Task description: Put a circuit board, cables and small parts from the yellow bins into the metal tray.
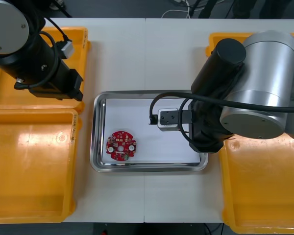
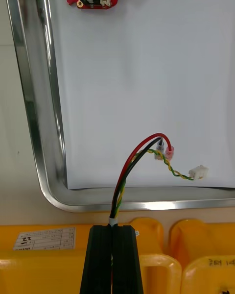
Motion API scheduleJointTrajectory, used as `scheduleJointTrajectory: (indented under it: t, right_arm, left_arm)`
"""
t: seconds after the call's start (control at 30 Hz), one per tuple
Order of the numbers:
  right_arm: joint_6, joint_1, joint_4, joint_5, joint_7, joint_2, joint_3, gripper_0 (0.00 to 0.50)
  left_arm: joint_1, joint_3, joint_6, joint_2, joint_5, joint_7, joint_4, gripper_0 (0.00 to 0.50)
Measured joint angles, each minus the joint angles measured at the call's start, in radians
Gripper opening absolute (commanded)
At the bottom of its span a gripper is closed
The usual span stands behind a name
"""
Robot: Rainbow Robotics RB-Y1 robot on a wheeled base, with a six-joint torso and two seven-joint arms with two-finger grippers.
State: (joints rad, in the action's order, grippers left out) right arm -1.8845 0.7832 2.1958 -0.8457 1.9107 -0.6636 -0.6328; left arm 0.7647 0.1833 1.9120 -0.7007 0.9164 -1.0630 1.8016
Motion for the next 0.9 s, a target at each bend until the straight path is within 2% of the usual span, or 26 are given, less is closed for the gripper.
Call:
scheduleJointTrajectory:
  t: [0.1,0.27,0.4,0.53,0.9]
  right_arm:
    - [0.019,0.000,-0.028,0.014,0.000,0.020,-0.020,0.000]
    - [0.024,0.001,-0.051,0.102,0.000,0.053,-0.077,0.000]
    - [0.027,0.001,-0.066,0.170,0.001,0.079,-0.131,0.000]
    - [0.044,0.002,-0.106,0.190,0.002,0.103,-0.166,0.000]
    - [0.085,0.002,-0.213,0.241,0.013,0.168,-0.177,0.000]
  left_arm:
    - [0.000,-0.035,0.000,0.000,-0.055,-0.001,-0.042,0.500]
    - [0.000,-0.090,0.000,-0.002,-0.128,-0.055,-0.107,0.500]
    - [0.000,-0.145,0.000,-0.013,-0.143,-0.185,-0.153,0.500]
    - [0.000,-0.189,0.000,-0.031,-0.156,-0.316,-0.182,0.500]
    - [0.000,-0.251,-0.002,-0.056,-0.207,-0.333,-0.284,0.500]
